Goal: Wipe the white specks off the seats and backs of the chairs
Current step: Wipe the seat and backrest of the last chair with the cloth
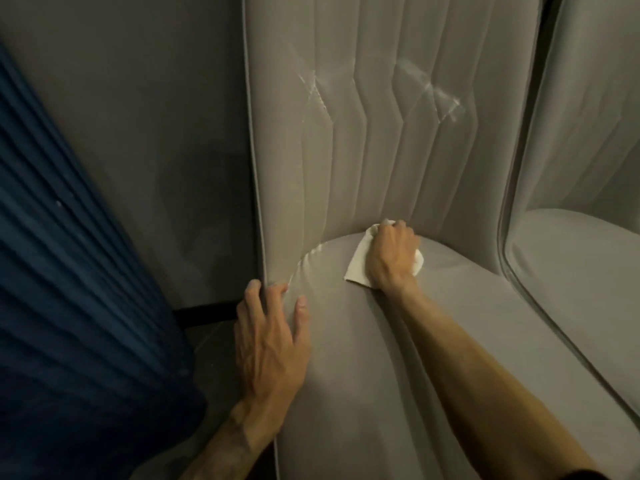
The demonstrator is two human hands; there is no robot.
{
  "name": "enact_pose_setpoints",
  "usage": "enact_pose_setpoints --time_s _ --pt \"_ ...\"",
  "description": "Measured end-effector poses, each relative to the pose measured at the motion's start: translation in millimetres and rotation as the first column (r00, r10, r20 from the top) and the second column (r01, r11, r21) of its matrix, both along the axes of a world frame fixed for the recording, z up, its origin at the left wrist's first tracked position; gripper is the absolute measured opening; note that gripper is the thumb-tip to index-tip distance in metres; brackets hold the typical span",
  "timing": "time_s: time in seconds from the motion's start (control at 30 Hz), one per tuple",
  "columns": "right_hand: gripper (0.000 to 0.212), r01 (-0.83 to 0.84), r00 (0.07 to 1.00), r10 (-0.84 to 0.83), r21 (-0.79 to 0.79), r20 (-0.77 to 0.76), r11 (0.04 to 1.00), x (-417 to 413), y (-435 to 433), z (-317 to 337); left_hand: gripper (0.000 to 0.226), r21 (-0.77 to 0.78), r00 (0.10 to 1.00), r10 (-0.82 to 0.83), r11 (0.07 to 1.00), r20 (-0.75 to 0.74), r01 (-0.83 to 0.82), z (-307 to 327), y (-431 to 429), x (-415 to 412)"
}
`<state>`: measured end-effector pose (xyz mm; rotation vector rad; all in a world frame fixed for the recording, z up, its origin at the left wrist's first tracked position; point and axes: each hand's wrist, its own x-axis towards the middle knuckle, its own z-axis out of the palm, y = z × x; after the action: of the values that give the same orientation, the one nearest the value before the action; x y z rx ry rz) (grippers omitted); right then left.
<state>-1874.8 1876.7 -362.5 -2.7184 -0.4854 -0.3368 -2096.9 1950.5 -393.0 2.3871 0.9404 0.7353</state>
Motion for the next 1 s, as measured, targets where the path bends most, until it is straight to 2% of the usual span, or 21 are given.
enact_pose_setpoints --time_s 0.07,0.13,0.2,0.27,0.37,0.4,0.47,0.57,0.63,0.7,0.77,0.8,0.87,1.0 --pt "0.024 -0.184 0.983 0.184 0.025 0.03 0.983 -30 26 -8 0.037 0.002 1.0 -0.002 1.0 0.012 0.001 -1 1 0" --pt "0.024 -0.411 0.91 0.412 -0.034 0.051 0.911 -63 40 -15 0.039 0.021 1.0 0.001 1.0 0.0 -0.001 -2 3 0" --pt "0.024 -0.518 0.851 0.523 -0.097 0.042 0.85 -60 34 -14 0.041 0.028 1.0 0.004 1.0 -0.022 -0.004 -2 6 -1" --pt "0.022 -0.461 0.882 0.469 -0.126 0.047 0.879 -36 16 -8 0.04 0.038 1.0 0.004 0.999 -0.018 -0.004 -3 6 -3" --pt "0.023 -0.215 0.976 0.219 -0.112 0.021 0.97 -5 2 -2 0.037 0.032 1.0 -0.005 0.999 0.009 0.005 -4 5 -2" --pt "0.025 -0.218 0.975 0.22 -0.094 0.012 0.971 -12 9 -1 0.038 0.033 1.0 -0.006 0.999 0.011 0.006 -5 5 -2" --pt "0.028 -0.353 0.936 0.353 -0.063 -0.013 0.934 -41 31 -4 0.044 0.039 1.0 -0.002 0.999 0.016 0.001 -7 7 -1" --pt "0.024 -0.574 0.819 0.574 -0.049 -0.018 0.818 -80 33 -12 0.049 0.041 1.0 -0.011 0.999 0.001 0.01 -8 6 0" --pt "0.019 -0.634 0.773 0.634 -0.087 -0.032 0.768 -76 20 -8 0.049 0.035 1.0 -0.012 0.999 0.01 0.011 -8 6 -2" --pt "0.018 -0.55 0.834 0.552 -0.088 -0.006 0.83 -56 13 -2 0.045 0.034 1.0 -0.011 0.999 0.021 0.011 -8 7 -3" --pt "0.02 -0.387 0.922 0.387 -0.059 -0.001 0.92 -42 18 3 0.043 0.03 1.0 -0.015 0.999 0.019 0.015 -8 6 -3" --pt "0.023 -0.358 0.934 0.358 -0.058 -0.008 0.932 -45 24 4 0.043 0.026 1.0 -0.017 1.0 0.018 0.016 -8 6 -2" --pt "0.026 -0.447 0.894 0.447 -0.099 -0.026 0.889 -64 36 0 0.042 0.024 1.0 -0.006 1.0 0.025 0.005 -10 8 0" --pt "0.02 -0.723 0.691 0.72 -0.054 -0.067 0.689 -95 9 -5 0.037 0.011 1.0 -0.009 1.0 0.024 0.009 -11 9 0"
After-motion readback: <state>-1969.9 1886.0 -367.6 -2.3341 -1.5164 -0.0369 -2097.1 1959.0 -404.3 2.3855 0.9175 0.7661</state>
